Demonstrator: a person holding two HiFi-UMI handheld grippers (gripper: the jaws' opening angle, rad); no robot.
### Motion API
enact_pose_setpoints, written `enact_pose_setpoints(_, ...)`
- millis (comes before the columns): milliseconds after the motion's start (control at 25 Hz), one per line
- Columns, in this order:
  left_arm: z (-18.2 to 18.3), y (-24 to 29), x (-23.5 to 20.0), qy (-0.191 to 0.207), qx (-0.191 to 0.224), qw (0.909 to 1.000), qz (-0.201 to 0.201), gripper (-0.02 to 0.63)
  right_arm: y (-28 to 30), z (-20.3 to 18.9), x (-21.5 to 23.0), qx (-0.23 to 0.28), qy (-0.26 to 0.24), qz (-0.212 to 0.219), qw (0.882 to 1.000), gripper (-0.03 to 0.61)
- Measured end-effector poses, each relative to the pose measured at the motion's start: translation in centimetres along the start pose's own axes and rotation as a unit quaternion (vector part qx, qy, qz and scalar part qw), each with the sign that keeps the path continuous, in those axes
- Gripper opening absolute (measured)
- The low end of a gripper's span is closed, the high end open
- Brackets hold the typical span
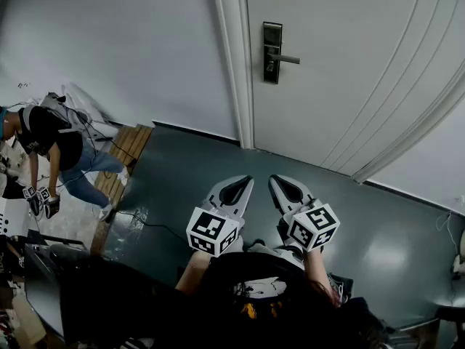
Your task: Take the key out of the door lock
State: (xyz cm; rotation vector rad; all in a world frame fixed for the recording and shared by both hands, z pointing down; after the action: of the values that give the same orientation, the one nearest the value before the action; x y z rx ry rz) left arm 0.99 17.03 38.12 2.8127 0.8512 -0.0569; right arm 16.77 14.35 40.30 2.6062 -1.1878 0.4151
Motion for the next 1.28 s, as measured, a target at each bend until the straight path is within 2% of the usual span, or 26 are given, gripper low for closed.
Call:
enact_pose_setpoints(840, -0.4, -0.3, -0.8, 0.004, -0.019, 0.9997, 0.017, 0.009, 0.2, -0.1, 0.6, 0.02, 0.024, -0.002, 0.999, 0.005)
enact_pose_setpoints(1280, 0.1, 3.2, -4.2, 0.008, -0.019, 0.9998, -0.004, 0.009, 3.3, 0.4, 3.2, 0.027, 0.032, -0.021, 0.999, 0.006)
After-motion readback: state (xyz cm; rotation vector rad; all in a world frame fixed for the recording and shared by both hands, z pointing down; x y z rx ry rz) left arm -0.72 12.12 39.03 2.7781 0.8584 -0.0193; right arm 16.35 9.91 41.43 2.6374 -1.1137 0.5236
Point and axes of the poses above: the fingertips, and each gripper's own axes: y forward along the fingers, x to its right, z out of its top, the point moved 8 cm from there along -y, backward along the fingers
